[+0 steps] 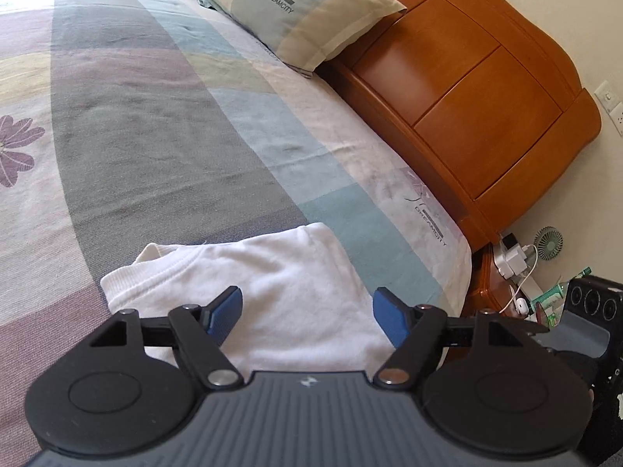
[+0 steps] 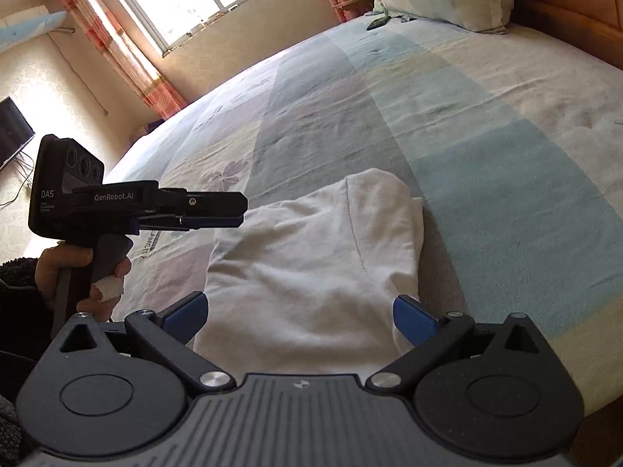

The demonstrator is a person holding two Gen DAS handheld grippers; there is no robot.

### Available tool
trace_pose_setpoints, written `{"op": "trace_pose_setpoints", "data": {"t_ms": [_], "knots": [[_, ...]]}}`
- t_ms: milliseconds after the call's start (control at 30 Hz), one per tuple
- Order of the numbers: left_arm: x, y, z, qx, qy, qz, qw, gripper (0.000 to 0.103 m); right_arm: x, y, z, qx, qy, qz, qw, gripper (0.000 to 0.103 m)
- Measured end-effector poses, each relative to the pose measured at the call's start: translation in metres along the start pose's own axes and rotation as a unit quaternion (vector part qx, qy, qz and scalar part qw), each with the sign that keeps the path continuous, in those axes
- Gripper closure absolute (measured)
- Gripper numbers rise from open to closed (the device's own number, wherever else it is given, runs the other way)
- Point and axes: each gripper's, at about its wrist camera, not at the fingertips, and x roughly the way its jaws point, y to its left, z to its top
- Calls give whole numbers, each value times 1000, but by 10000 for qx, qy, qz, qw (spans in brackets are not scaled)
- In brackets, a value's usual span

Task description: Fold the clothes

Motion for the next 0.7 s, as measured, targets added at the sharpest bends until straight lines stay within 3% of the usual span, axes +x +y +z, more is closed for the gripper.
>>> {"op": "trace_pose_setpoints", "data": {"t_ms": [167,300,467,567,700], "knots": [[7,20,-10,-422,-33,154,9990,29,44,14,31,-805,69,133,9966,0],[25,33,-5,-583,-153,266,9978,29,79,-2,20,-822,639,-9,9946,0],[46,37,7,-675,-181,373,9969,29,67,-8,-8,-1217,699,-239,9898,0],[37,27,10,-586,-407,384,9967,29,62,-4,-1,-1270,747,-354,9884,0],[10,18,8,-519,-767,559,9941,29,59,4,20,-1418,400,-194,9889,0]]}}
